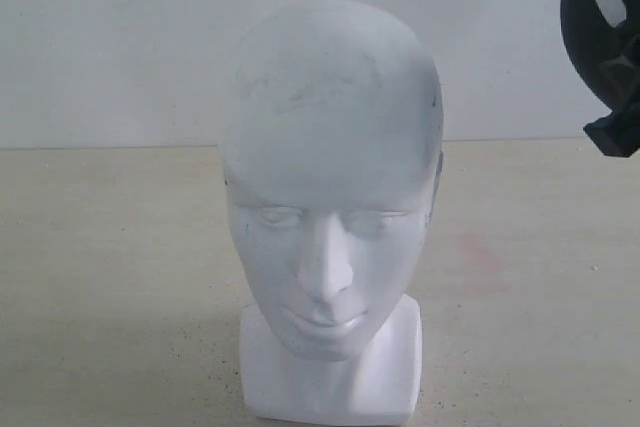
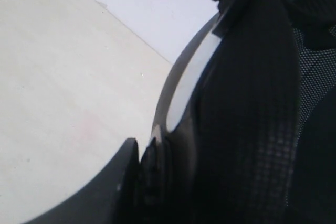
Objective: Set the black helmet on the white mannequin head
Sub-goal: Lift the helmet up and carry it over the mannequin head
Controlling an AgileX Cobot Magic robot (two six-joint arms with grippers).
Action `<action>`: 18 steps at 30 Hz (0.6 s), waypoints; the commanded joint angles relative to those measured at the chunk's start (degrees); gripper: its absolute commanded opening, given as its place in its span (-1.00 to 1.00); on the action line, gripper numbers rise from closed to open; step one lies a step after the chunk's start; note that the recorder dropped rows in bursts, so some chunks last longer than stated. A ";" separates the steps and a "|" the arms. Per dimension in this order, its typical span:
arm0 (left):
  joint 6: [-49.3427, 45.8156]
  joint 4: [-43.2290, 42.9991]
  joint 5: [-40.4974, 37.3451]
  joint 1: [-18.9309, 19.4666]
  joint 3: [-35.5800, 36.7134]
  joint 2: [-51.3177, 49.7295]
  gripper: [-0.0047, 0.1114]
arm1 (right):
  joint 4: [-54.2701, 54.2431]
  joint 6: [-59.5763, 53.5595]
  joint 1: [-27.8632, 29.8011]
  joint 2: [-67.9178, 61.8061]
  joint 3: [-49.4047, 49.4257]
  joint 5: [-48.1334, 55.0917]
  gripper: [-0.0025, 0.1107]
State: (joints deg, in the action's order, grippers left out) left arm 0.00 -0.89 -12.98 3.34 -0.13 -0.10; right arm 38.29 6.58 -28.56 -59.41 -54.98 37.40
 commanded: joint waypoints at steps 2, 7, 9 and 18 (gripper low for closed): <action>-0.43 -0.41 7.67 -0.27 0.13 0.10 -0.84 | 3.90 1.47 0.01 2.86 -1.28 -11.20 -0.96; -0.43 -0.41 14.91 -0.27 0.13 0.10 -0.84 | 3.90 4.22 0.01 6.68 -1.28 -14.89 -0.96; -0.43 -0.41 17.79 -0.27 0.13 0.10 -0.84 | 3.90 4.65 0.01 8.31 -1.28 -14.89 -0.96; 0.00 -0.41 24.77 -0.27 0.13 0.10 -0.84 | 3.90 8.54 0.01 14.41 -1.28 -21.13 -0.96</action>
State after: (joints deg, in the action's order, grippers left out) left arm 0.00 -1.23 9.67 3.34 -0.13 -0.10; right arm 38.41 15.36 -28.56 -47.49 -55.12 24.64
